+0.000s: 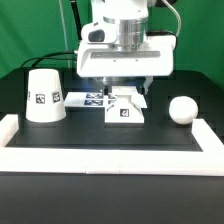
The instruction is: Assemble lamp
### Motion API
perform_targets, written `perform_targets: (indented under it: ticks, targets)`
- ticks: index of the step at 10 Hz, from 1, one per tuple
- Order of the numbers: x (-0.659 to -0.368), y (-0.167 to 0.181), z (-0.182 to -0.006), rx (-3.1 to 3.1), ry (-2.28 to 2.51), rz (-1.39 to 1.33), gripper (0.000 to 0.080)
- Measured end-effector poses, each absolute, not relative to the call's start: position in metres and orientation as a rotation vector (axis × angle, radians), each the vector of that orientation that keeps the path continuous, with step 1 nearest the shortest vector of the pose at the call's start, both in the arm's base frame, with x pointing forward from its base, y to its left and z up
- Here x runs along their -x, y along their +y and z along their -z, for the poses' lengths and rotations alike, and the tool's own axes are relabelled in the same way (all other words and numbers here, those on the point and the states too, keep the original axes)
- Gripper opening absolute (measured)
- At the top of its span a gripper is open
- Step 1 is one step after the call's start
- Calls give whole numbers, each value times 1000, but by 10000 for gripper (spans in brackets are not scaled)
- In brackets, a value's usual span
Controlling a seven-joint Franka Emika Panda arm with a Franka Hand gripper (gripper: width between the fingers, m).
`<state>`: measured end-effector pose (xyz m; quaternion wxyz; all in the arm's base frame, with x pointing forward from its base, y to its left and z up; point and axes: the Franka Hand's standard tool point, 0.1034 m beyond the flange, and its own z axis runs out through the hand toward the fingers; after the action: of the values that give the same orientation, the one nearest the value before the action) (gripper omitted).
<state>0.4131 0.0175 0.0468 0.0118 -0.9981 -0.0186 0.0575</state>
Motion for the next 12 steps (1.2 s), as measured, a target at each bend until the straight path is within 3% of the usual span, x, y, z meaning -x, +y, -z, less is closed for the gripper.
perform_targets:
  ticks: [2, 3, 5, 10, 12]
  targets:
    - [-413, 17, -47, 3112, -60, -179, 699]
    - [-413, 17, -47, 3111, -77, -178, 566]
    - [-413, 17, -47, 3111, -79, -178, 533]
    - [-416, 18, -49, 3111, -85, -183, 533]
    - [-446, 24, -58, 3111, -103, -144, 534]
